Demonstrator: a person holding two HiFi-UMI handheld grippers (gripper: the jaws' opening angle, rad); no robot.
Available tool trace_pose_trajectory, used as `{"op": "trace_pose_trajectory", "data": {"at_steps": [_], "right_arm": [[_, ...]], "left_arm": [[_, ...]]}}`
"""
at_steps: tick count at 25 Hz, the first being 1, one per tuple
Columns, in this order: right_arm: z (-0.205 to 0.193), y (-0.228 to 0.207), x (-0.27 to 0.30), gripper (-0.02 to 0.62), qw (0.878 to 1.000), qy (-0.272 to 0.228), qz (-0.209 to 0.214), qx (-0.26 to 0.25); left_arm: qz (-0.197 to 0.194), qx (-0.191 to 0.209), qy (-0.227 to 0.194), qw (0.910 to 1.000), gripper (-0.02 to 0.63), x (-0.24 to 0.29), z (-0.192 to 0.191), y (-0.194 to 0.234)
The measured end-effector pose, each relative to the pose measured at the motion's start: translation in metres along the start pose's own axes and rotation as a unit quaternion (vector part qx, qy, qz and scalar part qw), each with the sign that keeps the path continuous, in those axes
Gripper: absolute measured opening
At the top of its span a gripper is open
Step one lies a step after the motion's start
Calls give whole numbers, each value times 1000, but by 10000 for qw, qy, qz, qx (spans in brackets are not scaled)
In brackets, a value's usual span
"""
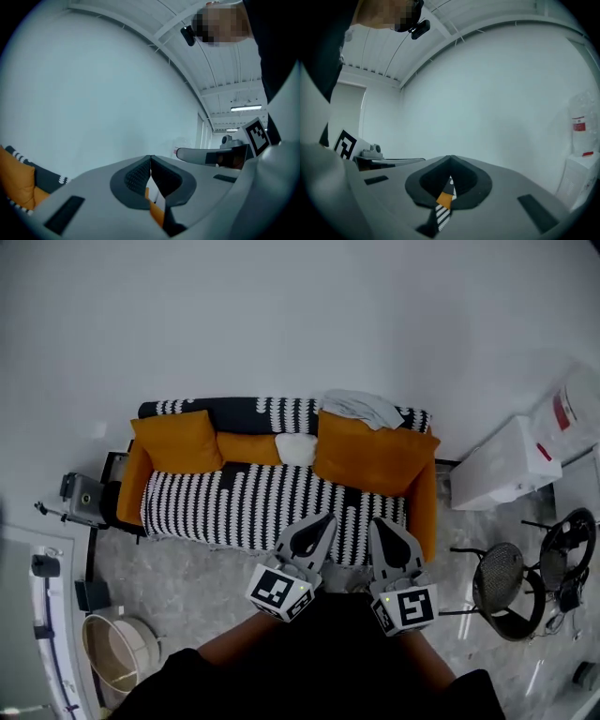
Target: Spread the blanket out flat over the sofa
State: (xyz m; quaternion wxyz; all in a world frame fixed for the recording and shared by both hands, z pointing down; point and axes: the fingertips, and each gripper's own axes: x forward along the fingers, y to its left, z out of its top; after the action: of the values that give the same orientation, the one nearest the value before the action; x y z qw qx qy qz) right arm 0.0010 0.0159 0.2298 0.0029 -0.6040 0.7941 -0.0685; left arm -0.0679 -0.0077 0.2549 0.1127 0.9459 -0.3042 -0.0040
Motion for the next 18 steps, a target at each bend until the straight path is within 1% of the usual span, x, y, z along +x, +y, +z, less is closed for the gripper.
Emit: {"op": "trace_pose_trajectory", "data": {"at_steps": [2, 5, 8, 12, 18], "right_arm": [[3, 10, 12, 35, 9999, -2, 17, -135], [2, 21, 28, 35, 9997, 54, 5, -218], [-2, 26, 35, 35, 9996, 133, -131, -221], [-4, 34, 42, 35, 9989, 207, -304, -297], [-12, 47, 44, 35, 9982, 246, -422, -339]], "left_arm": [[103, 204, -42, 9997, 15, -2, 7, 11], [221, 292, -76, 9993, 16, -7, 17, 29], [337, 437, -101, 9984, 16, -13, 23, 40], [258, 468, -166, 9984, 17, -18, 26, 45], [91, 464, -165, 9987, 16, -23, 22, 48]]}}
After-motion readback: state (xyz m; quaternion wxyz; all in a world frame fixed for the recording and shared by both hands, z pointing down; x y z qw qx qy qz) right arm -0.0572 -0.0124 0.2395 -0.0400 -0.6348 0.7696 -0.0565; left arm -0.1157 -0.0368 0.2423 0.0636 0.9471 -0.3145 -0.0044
